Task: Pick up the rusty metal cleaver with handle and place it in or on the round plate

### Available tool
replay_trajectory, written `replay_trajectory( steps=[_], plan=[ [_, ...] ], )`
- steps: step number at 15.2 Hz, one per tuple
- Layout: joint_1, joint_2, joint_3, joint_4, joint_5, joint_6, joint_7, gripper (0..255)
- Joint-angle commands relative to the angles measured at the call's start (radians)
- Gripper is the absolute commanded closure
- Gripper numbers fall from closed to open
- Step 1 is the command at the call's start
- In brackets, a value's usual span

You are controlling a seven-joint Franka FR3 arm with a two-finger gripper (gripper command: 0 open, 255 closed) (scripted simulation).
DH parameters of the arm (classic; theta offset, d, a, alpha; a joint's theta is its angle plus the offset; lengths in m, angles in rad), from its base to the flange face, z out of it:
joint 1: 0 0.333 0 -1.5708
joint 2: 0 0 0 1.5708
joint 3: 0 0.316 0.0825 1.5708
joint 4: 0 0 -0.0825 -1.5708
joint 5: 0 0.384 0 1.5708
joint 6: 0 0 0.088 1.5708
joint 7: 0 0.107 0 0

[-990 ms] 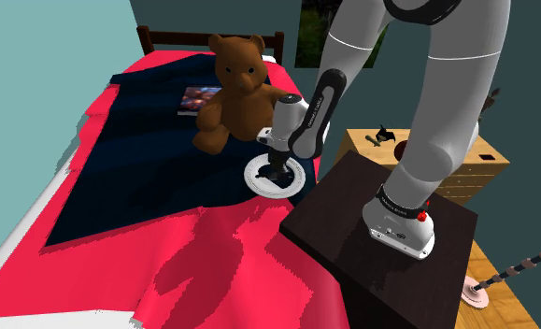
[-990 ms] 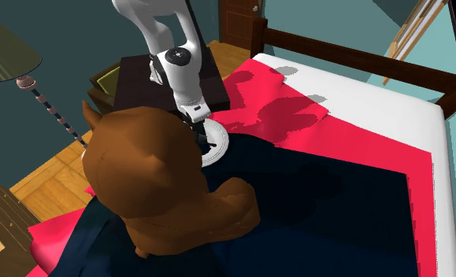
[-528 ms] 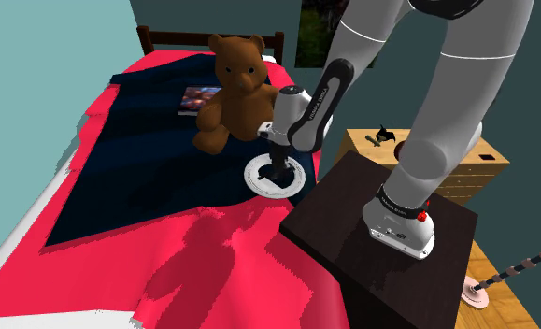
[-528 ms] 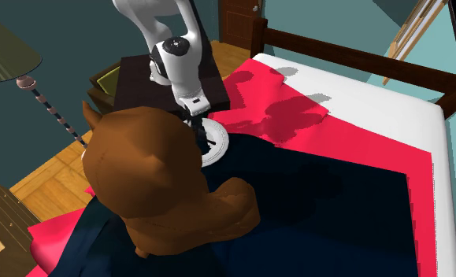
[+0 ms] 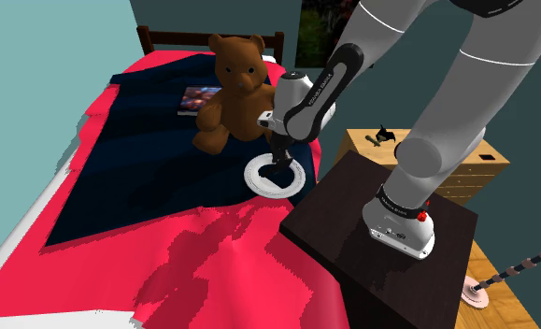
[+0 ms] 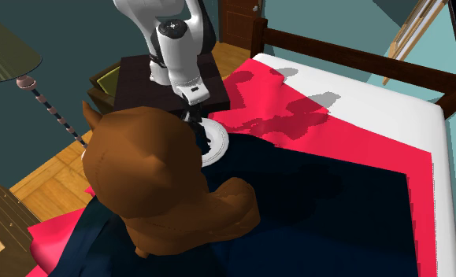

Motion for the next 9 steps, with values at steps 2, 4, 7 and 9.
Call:
replay_trajectory(
  steps=[2,4,7,9],
  plan=[
    [-0.026,-0.016,-0.010,0.025,0.022,-0.041,-0.056,255],
    [-0.023,0.021,-0.022,0.027,-0.018,-0.009,-0.028,255],
    [-0.009,0.078,-0.050,0.032,-0.082,0.038,0.017,255],
    [0.008,0.115,-0.077,0.038,-0.125,0.068,0.047,255]
  ],
)
